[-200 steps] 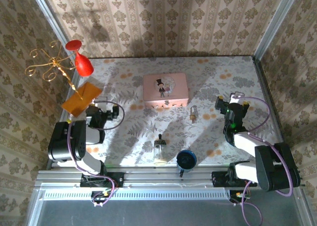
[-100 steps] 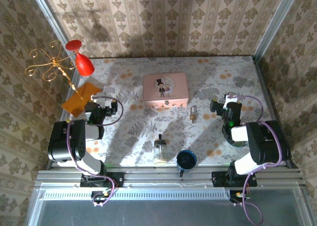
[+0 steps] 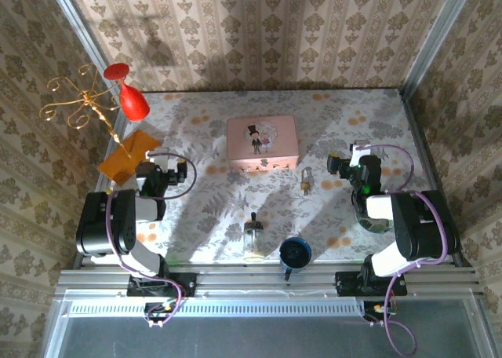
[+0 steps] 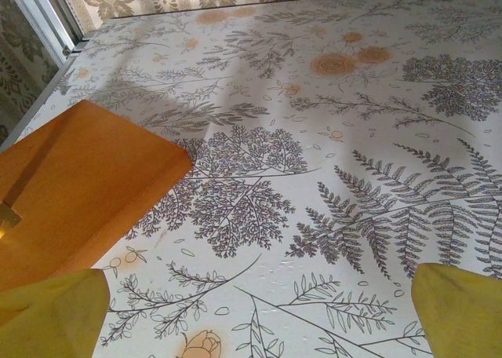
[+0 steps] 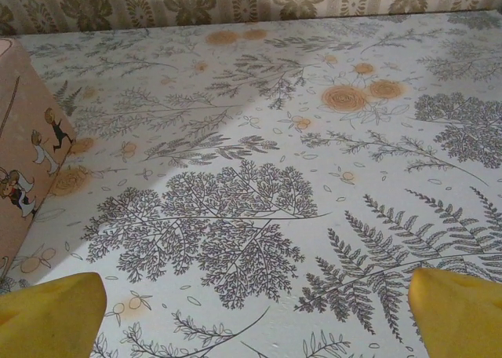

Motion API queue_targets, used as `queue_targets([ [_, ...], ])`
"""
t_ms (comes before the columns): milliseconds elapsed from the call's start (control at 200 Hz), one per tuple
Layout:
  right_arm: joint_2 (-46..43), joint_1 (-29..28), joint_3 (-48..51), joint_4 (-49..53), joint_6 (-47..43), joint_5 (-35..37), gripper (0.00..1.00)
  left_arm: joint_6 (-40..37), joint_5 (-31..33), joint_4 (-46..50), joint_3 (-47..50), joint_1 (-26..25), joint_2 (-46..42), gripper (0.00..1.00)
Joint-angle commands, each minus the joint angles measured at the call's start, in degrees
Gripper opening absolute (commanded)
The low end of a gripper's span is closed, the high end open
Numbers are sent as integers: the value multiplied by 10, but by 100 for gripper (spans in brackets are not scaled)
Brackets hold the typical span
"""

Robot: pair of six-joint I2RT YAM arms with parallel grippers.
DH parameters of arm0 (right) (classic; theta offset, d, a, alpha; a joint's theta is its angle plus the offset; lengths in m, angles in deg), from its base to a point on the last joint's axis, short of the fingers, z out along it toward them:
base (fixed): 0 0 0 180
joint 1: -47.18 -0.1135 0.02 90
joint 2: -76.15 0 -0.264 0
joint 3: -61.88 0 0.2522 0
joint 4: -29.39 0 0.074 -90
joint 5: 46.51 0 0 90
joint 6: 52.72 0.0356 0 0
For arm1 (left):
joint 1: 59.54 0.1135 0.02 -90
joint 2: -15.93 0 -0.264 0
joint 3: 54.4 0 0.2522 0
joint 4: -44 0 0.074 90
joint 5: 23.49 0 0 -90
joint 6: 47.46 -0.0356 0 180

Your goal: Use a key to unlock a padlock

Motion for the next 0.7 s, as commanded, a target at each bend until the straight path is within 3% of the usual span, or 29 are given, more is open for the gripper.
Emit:
queue_targets([
  [0,3,3,-7,3,-10,-12,100,-5,5,1,-14,-3,-6,100],
  [690,3,3,-7,3,-10,-12,100,-4,17,1,-15,-6,-5,100],
])
